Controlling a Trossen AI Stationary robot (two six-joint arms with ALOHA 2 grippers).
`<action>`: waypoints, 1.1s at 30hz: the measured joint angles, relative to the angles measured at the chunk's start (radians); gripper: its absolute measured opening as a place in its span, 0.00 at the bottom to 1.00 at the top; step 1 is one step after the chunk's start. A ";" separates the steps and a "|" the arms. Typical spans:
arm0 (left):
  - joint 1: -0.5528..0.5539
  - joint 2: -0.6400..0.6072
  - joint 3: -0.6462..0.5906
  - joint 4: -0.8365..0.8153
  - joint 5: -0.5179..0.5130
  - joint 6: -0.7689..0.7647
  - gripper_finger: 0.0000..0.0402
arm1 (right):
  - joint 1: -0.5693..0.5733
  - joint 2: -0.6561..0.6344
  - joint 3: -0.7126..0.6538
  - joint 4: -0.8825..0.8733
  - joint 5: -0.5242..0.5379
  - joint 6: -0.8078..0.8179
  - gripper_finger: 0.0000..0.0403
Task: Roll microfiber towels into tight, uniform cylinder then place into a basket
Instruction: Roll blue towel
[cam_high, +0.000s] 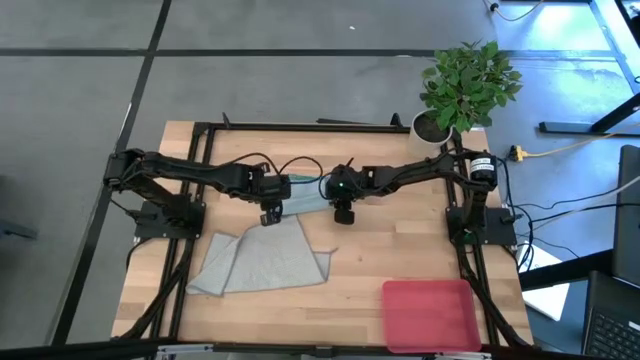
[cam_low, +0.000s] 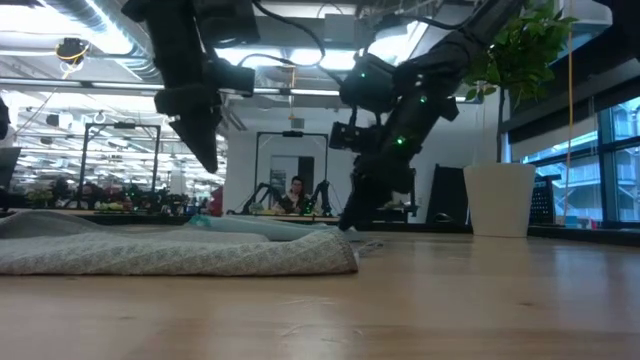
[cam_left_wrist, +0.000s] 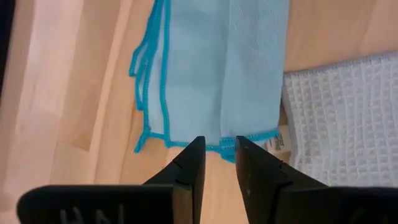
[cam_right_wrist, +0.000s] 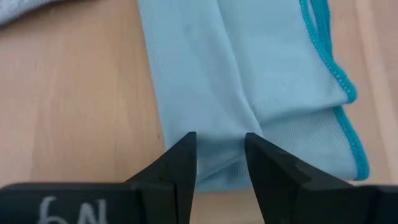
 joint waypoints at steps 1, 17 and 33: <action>-0.002 0.000 0.000 -0.009 0.000 -0.002 0.19 | 0.000 0.000 0.003 -0.002 0.000 -0.001 0.34; -0.041 -0.001 0.000 -0.025 0.000 -0.027 0.19 | 0.073 0.000 0.010 -0.024 -0.002 -0.108 0.34; -0.041 -0.001 0.000 -0.024 0.000 -0.034 0.19 | 0.074 0.021 -0.086 0.142 0.090 -0.107 0.34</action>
